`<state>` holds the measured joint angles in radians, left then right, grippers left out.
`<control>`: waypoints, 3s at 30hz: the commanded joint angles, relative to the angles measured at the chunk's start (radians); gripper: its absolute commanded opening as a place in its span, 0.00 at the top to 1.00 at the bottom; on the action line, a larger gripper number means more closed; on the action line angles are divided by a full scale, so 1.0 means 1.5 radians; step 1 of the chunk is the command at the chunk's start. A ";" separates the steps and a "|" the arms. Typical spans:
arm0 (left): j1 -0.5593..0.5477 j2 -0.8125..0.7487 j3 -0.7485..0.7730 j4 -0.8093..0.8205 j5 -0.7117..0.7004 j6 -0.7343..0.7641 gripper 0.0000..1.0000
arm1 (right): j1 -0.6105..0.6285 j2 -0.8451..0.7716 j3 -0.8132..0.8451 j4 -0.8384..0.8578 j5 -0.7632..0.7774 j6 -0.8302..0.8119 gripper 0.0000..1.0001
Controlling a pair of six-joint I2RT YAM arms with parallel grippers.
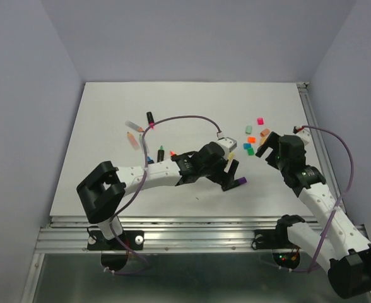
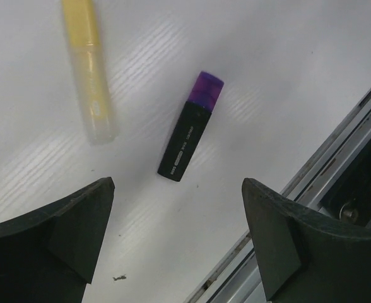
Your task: Open the pen caps
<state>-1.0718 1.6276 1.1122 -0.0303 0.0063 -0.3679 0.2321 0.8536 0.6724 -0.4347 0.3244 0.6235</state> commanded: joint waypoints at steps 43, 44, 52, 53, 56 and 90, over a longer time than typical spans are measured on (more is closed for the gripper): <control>-0.096 0.107 0.079 -0.089 -0.216 -0.007 1.00 | -0.001 -0.051 0.019 -0.014 -0.076 -0.013 0.00; -0.096 0.101 0.074 -0.086 -0.219 -0.009 1.00 | 0.000 -0.052 0.018 -0.013 -0.077 -0.012 0.00; -0.096 0.087 0.052 -0.062 -0.207 -0.030 1.00 | -0.001 -0.014 0.013 -0.036 -0.066 0.009 0.00; -0.096 0.083 0.048 -0.058 -0.206 -0.030 1.00 | -0.001 -0.011 0.015 -0.041 -0.064 0.011 0.00; -0.096 0.062 0.037 -0.033 -0.194 -0.023 1.00 | 0.000 -0.009 0.014 -0.051 -0.044 0.037 0.00; 0.069 0.285 0.195 0.050 -0.008 0.155 0.20 | 0.000 0.010 0.022 -0.056 -0.063 0.024 0.00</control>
<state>-0.9623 2.0384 1.3441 0.0181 -0.0647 -0.1638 0.2295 0.8612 0.6727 -0.5323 0.2100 0.6765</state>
